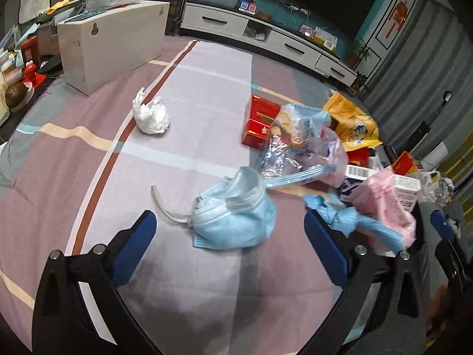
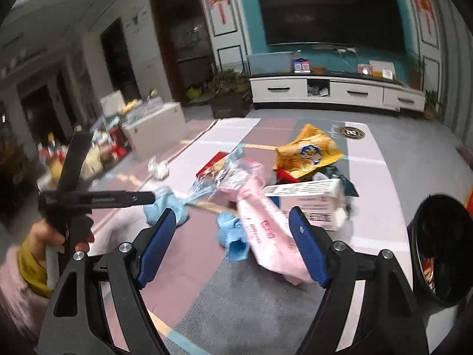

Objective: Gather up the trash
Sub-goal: 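Grasp the blue face mask with the left tool while the right tool grasps the blue glove, then carry mask and glove over the black bin and open both tools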

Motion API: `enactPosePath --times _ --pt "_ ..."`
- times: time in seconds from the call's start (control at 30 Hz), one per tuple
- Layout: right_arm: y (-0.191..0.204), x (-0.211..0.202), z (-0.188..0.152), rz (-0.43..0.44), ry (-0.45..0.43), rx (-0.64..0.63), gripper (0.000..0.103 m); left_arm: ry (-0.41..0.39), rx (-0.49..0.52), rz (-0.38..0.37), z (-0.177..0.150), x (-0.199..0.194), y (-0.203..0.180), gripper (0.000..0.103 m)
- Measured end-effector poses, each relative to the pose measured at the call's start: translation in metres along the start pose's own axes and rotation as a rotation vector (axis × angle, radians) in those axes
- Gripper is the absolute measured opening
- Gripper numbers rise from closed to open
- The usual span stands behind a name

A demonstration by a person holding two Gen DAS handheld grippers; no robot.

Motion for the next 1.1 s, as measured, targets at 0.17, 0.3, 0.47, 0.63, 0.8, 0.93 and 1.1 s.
enactPosePath --times 0.17,0.3,0.47,0.63,0.8,0.93,1.1 --pt "0.009 0.023 -0.009 -0.066 0.053 -0.053 0.071 0.019 0.043 0.034 -0.002 0.012 -0.008 0.088" --pt "0.014 0.035 -0.017 -0.090 0.089 -0.098 0.062 0.043 0.071 0.040 -0.003 0.020 -0.014 0.077" --pt "0.010 0.049 -0.029 -0.136 0.134 -0.113 0.045 0.056 0.079 0.066 -0.007 0.023 -0.014 0.063" --pt "0.010 0.052 -0.033 -0.135 0.157 -0.113 0.027 0.063 0.082 0.059 -0.009 0.022 -0.013 0.036" --pt "0.009 0.054 -0.036 -0.131 0.184 -0.120 0.014 0.052 0.075 0.033 -0.009 0.012 -0.017 0.014" --pt "0.012 0.052 -0.036 -0.122 0.183 -0.128 0.002 -0.008 0.082 -0.029 -0.004 -0.013 -0.027 0.012" --pt "0.022 0.027 -0.027 -0.036 0.105 -0.122 0.002 -0.111 0.097 -0.084 0.004 -0.046 -0.038 0.012"
Point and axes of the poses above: each gripper's, at about its wrist camera, not at the fingertips, and x roughly the way its jaws point, y to its left, z to its top, the point moved 5 cm from there along x, roughly the way its jaws point, and after that the axes turned 13 degrees about x, right-handed, at the moved point
